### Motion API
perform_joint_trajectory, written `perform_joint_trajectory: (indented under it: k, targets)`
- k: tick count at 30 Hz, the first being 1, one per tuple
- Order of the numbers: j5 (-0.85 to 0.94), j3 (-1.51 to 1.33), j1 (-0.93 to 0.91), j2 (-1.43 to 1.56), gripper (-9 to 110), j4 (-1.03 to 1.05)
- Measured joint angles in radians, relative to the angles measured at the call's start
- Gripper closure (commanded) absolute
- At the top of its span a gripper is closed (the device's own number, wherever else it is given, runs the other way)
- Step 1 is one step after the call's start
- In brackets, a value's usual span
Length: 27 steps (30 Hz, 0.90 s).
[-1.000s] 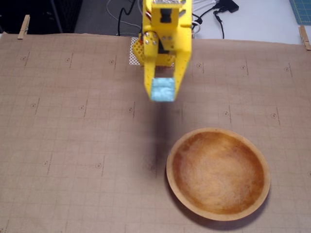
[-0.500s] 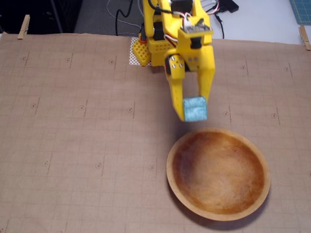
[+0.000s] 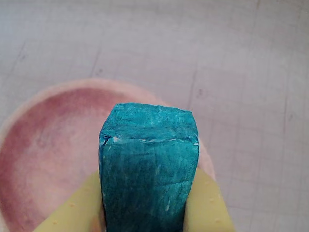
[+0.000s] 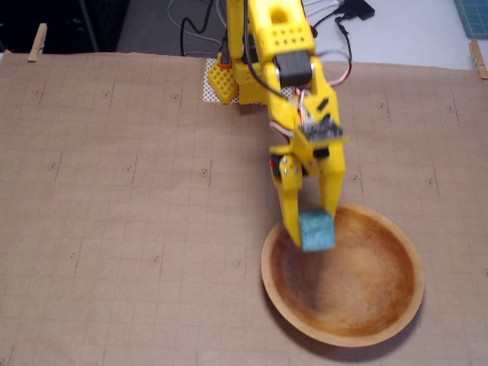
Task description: Grasp a blue block and put it in the bowl.
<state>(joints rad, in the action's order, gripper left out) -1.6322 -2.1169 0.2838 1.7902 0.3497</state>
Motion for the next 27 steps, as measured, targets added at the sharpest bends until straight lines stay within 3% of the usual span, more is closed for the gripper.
perform_joint_trajectory:
  k: [13, 27]
  targets:
    - [0.0, 0.0, 0.049, -0.181, 104, -0.175]
    - [0.0, 0.14, 0.141, -0.423, 100, -0.193]
